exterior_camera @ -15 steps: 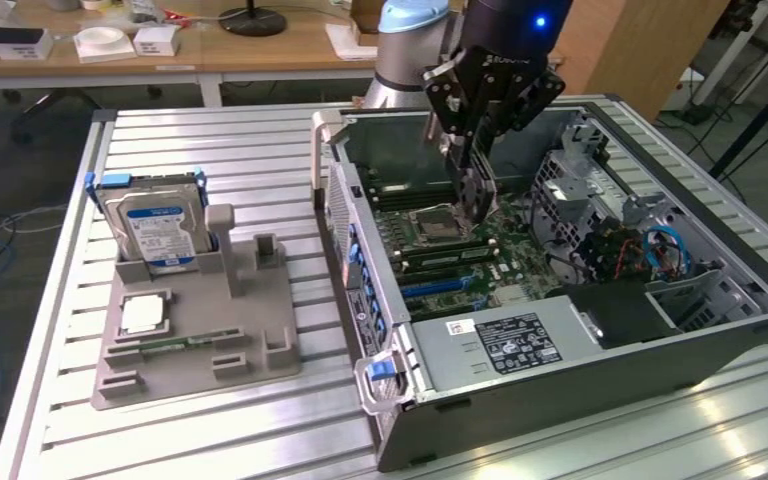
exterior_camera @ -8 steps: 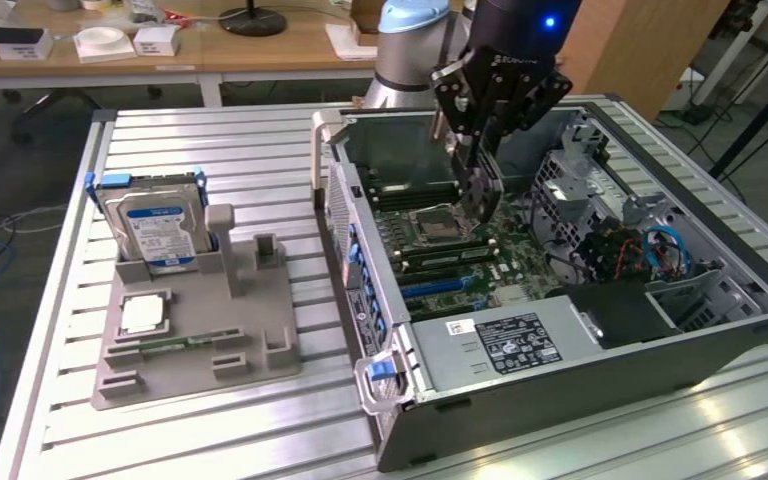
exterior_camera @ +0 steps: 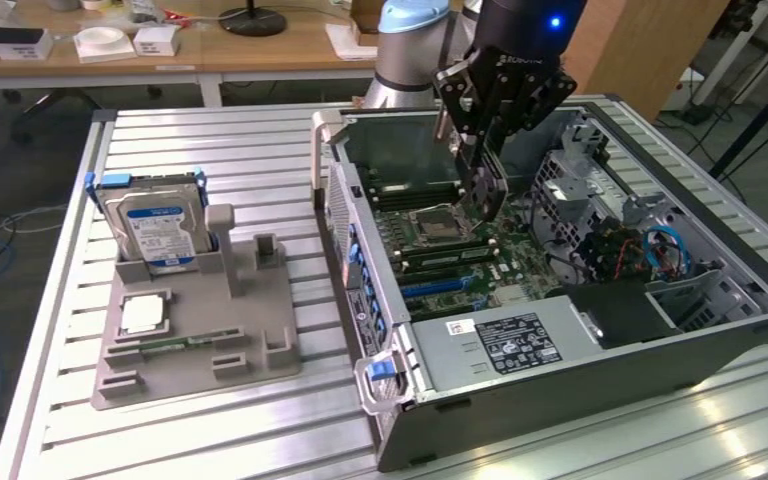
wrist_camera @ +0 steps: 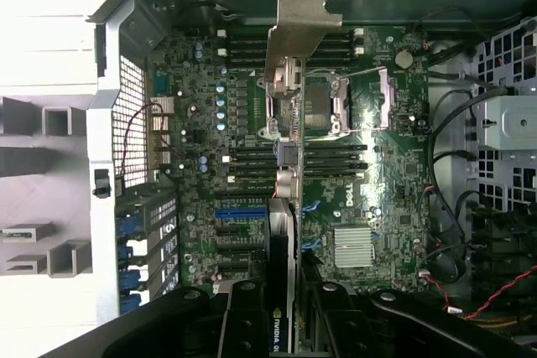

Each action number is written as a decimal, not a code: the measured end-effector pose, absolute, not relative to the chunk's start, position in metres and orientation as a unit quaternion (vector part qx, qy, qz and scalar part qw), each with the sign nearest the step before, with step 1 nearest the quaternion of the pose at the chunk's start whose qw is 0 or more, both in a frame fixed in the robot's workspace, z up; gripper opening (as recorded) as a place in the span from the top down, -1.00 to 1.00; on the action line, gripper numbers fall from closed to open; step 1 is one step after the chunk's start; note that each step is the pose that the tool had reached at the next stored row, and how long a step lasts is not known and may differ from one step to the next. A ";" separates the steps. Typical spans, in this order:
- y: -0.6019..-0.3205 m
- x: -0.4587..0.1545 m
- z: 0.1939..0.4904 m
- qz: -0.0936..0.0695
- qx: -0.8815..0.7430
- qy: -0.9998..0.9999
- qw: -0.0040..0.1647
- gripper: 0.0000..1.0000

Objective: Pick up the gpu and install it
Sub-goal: 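Insert the gpu into the slot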

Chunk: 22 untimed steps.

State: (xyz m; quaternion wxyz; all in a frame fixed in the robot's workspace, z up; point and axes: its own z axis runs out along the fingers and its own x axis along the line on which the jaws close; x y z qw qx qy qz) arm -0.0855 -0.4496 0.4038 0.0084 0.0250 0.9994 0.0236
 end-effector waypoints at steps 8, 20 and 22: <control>-0.450 -0.085 0.404 0.024 0.025 0.999 0.008 0.48; -0.450 -0.082 0.404 0.024 0.013 1.000 0.008 0.48; -0.450 -0.080 0.404 0.024 0.012 1.000 0.008 0.48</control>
